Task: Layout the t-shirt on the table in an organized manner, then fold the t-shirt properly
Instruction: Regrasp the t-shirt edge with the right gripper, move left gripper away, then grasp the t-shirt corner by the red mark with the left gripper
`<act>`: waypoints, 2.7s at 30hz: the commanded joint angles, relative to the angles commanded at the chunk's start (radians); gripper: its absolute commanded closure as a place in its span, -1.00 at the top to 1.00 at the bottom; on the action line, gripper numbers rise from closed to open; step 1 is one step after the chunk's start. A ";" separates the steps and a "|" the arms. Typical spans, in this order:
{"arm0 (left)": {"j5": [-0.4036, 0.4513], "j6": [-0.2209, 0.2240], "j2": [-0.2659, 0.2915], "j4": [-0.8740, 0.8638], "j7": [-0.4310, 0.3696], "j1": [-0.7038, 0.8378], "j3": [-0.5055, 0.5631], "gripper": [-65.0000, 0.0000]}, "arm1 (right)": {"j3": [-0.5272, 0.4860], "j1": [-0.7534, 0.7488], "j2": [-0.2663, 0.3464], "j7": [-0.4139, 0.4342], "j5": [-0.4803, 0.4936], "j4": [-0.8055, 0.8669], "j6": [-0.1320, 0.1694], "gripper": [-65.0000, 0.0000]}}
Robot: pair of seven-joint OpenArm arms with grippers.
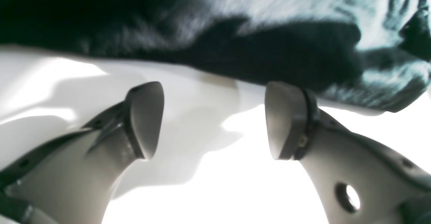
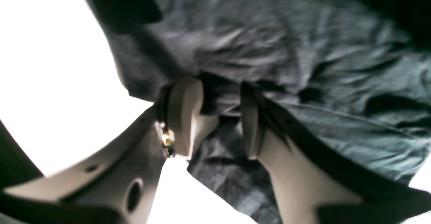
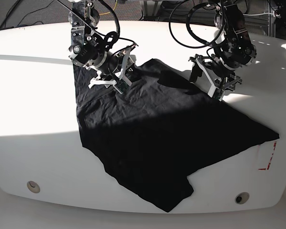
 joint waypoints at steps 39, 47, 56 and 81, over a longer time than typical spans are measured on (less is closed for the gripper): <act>0.000 0.000 -0.054 0.006 0.000 0.074 -0.025 0.33 | 0.450 0.493 0.164 0.321 0.009 -0.842 -0.044 0.30; 0.000 0.000 -0.049 0.006 0.000 0.077 -0.025 0.33 | 0.443 0.491 0.106 0.321 0.011 -0.848 -0.004 0.28; 0.005 0.000 -0.054 0.006 0.000 0.048 -0.049 0.33 | 0.442 0.489 0.063 0.321 0.009 -0.848 0.000 -0.09; 0.046 0.000 -0.307 -0.569 -0.051 -0.519 -0.548 0.33 | 0.440 0.488 0.068 0.319 0.008 -0.842 0.000 -1.00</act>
